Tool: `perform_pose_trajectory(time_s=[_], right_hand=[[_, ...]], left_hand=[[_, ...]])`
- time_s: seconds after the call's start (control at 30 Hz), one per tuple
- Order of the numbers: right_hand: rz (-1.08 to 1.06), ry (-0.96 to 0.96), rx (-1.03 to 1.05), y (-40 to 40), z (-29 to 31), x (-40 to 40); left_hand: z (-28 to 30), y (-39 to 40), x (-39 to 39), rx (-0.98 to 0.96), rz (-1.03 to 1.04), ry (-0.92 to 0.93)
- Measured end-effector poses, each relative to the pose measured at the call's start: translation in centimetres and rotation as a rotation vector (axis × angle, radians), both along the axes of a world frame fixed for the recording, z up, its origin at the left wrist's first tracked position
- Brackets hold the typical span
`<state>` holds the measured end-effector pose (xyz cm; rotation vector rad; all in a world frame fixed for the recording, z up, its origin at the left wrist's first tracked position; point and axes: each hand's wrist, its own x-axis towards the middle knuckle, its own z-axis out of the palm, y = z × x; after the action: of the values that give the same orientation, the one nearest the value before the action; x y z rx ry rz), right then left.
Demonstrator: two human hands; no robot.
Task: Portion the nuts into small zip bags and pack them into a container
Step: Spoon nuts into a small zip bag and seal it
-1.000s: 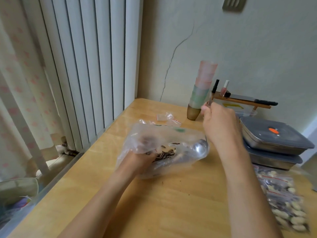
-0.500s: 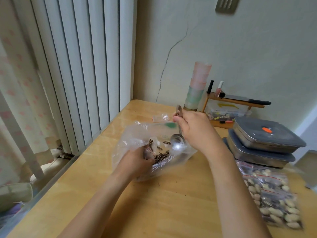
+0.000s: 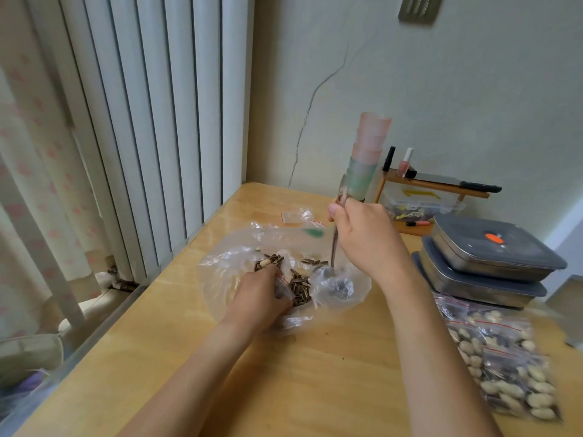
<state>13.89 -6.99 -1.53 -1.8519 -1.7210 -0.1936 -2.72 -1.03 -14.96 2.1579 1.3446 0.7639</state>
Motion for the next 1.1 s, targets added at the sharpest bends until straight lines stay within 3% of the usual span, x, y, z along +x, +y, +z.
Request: perform_pose_trajectory(time_s=[0.2,0.5,0.73,0.87,1.1], right_hand=[[0.031,0.164,0.008,0.2,-0.6,1.1],[-0.108,0.369,-0.029,0.9,-1.7,2.4],[-0.234,0.699,-0.001,0.9,-2.5,4.2],[-0.300,0.716,0.082,0.5,-1.9,4.8],[-0.312,0.649,0.168,0.6,-1.2,4.2]], left_hand=[[-0.1,-0.1,0.3,0.009,0.000,-0.048],[0.2,-0.6,1.4,-0.044,0.001,-0.240],[1.5,-0.7,0.8,-0.040,0.086,-0.207],[2.0,-0.6,0.3,-0.079,0.132,-0.018],[1.9,-0.8,0.3,-0.067,0.116,-0.070]])
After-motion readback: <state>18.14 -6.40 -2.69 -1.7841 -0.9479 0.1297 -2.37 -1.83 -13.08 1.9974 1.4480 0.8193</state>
